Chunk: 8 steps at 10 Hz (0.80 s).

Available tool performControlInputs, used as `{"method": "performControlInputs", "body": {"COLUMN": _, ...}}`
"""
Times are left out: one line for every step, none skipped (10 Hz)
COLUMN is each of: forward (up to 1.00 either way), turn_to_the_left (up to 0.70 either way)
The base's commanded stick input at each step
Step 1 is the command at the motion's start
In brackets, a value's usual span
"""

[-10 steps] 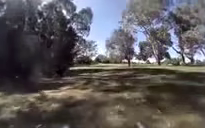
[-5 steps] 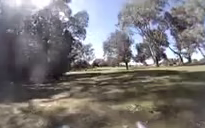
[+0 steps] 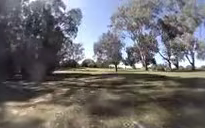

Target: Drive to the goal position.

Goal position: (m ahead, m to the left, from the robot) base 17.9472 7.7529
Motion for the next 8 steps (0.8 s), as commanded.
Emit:
{"method": "performControlInputs", "body": {"forward": 1.0, "turn_to_the_left": 0.0}}
{"method": "performControlInputs", "body": {"forward": 1.0, "turn_to_the_left": 0.0}}
{"method": "performControlInputs", "body": {"forward": 1.0, "turn_to_the_left": 0.0}}
{"method": "performControlInputs", "body": {"forward": 1.0, "turn_to_the_left": 0.0}}
{"method": "performControlInputs", "body": {"forward": 1.0, "turn_to_the_left": 0.0}}
{"method": "performControlInputs", "body": {"forward": 1.0, "turn_to_the_left": 0.0}}
{"method": "performControlInputs", "body": {"forward": 1.0, "turn_to_the_left": 0.0}}
{"method": "performControlInputs", "body": {"forward": 1.0, "turn_to_the_left": 0.0}}
